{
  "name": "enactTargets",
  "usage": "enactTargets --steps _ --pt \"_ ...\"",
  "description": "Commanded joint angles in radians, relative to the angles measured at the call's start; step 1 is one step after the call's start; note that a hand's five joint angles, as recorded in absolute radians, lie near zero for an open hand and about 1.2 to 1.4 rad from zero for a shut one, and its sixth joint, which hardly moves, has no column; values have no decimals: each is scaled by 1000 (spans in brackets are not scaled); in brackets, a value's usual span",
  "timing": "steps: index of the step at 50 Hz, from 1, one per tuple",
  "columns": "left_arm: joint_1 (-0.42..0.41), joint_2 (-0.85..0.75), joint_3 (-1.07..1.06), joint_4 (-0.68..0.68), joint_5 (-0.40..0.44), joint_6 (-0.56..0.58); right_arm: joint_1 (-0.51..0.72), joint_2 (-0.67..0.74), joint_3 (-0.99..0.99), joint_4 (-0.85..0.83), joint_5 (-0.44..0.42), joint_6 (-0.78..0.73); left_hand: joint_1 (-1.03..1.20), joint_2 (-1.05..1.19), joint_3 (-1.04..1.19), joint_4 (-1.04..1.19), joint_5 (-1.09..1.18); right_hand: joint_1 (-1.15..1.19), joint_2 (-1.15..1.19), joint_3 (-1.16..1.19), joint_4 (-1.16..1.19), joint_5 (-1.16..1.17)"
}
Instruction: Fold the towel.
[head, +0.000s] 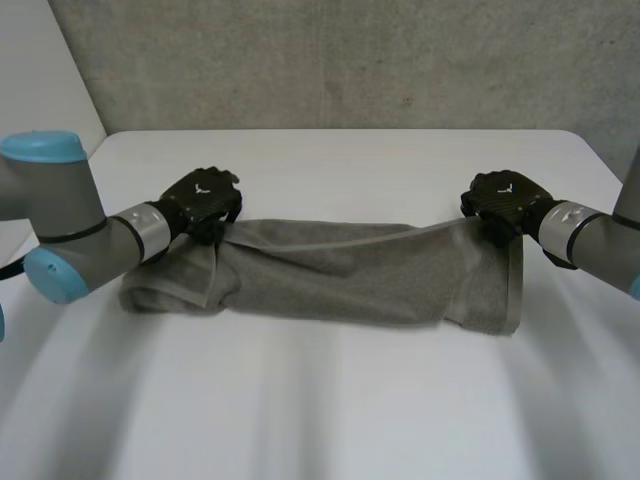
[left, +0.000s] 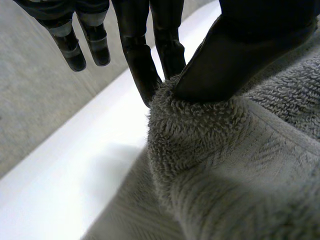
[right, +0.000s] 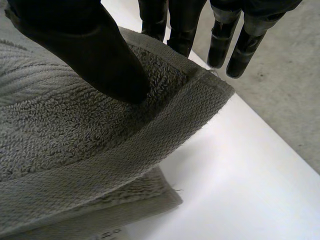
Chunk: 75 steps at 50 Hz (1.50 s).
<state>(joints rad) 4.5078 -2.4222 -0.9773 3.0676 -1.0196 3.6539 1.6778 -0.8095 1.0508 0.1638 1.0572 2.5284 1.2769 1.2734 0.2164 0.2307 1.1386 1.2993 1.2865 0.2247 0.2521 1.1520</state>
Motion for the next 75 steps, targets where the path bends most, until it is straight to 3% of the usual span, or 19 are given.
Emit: enactTargets --steps 1,5,36,37,38,39,40,41,42,43,44,51,61,67,75 --pt "-13 -28 -4 120 -2 -34 28 16 9 -90 26 12 119 123 -42 -56 83 97 110 -50 -78 70" --pt "-19 -44 -4 135 -2 -32 36 18 6 -174 56 12 119 123 -42 -56 83 97 110 -50 -78 70" --pt "-19 -107 -15 310 -28 -32 37 133 -20 -368 119 10 94 97 -42 -56 57 83 96 -50 -78 56" --pt "-19 -107 -15 310 -28 -32 37 141 -29 -369 122 9 93 97 -42 -56 57 -292 -279 -50 -78 -319" --pt "-19 -112 -17 310 -30 -31 37 141 -29 -369 122 9 -357 -354 -42 -56 -393 -295 -283 -50 -78 -323" --pt "-19 -115 -17 310 -31 -31 37 148 -37 -371 127 9 -792 -788 -42 -56 -828 -656 -643 -50 -78 -683" --pt "-19 -115 -17 310 -31 -31 37 148 -37 -371 127 9 -796 -793 -42 -56 -832 -659 -647 -50 -78 -687" --pt "-18 -115 -20 310 -33 -29 37 151 -46 -371 135 9 -1008 -1005 -42 -56 -1045 -808 -795 -50 -78 -835" --pt "-18 -114 -21 310 -37 -29 39 154 -57 -369 142 7 -1054 -1051 -42 -56 -1090 -969 -956 -50 -78 -996" --pt "-18 -113 -21 310 -37 -29 39 154 -57 -369 142 7 -1055 -1051 -42 -56 -1091 -971 -958 -50 -78 -998" --pt "-18 -110 -21 310 -42 -28 39 154 -61 -368 147 4 -1069 -1066 -42 -56 -1105 -1125 -1112 -50 -78 -1152" --pt "-16 -67 -26 310 -42 -29 49 107 -64 -362 149 10 -1072 -1069 -42 -56 -1108 -1125 -1112 -50 -78 -1152" --pt "-15 150 -165 307 -28 -58 46 -29 -14 -348 141 32 -1072 -1069 -42 -56 -1108 -1125 -1112 -50 -78 -1152" --pt "-18 277 -306 275 -25 -100 37 -160 72 -201 110 110 -1055 -1051 -42 -56 -1091 -1125 -1112 -50 -78 -1152" --pt "-3 356 -474 215 -25 -90 25 -230 254 -21 63 81 -1043 -1039 -42 -56 -1079 -1125 -1112 -50 -78 -1152"
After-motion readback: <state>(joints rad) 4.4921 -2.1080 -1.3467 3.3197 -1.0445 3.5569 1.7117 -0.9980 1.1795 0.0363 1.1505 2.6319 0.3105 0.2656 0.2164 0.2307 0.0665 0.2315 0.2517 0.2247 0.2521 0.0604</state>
